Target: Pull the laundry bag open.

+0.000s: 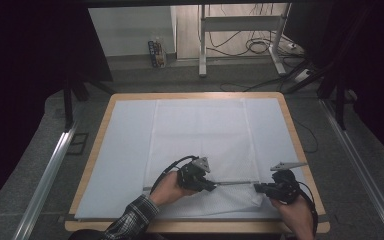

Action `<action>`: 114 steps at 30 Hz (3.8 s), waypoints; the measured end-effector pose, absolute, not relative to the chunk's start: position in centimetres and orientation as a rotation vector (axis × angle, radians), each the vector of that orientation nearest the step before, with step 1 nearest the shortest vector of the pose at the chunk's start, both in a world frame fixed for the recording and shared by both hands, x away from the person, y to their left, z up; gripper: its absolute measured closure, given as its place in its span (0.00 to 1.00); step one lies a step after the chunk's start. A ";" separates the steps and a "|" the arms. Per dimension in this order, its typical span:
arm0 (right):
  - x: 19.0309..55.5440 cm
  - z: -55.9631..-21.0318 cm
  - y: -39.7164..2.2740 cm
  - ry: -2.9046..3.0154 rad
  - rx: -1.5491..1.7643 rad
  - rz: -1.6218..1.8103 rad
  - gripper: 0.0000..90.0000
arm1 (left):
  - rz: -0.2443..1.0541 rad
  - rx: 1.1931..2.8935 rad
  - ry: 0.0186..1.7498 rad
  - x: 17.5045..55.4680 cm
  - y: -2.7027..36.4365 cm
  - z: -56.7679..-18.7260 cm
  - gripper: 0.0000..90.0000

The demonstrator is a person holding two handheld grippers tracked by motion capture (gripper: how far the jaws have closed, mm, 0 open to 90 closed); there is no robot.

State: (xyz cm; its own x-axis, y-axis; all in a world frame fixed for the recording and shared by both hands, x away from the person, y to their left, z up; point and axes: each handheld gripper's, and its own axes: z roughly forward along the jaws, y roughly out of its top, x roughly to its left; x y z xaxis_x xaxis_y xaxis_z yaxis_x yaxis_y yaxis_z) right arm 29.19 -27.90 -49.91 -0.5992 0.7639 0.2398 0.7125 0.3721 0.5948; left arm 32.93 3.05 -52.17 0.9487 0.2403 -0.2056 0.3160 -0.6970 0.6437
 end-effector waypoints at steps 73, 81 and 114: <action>28.9 -50.1 -28.3 2.544 1.368 1.045 0.95 | -0.115 2.309 0.618 30.3 12.9 -52.6 0.97; 28.9 -50.1 -28.3 2.546 1.371 1.049 0.95 | -0.126 2.299 0.640 30.1 14.0 -52.6 0.97; 29.0 -50.1 -28.5 2.548 1.382 1.058 0.95 | -0.099 2.243 0.783 28.1 21.2 -52.7 0.97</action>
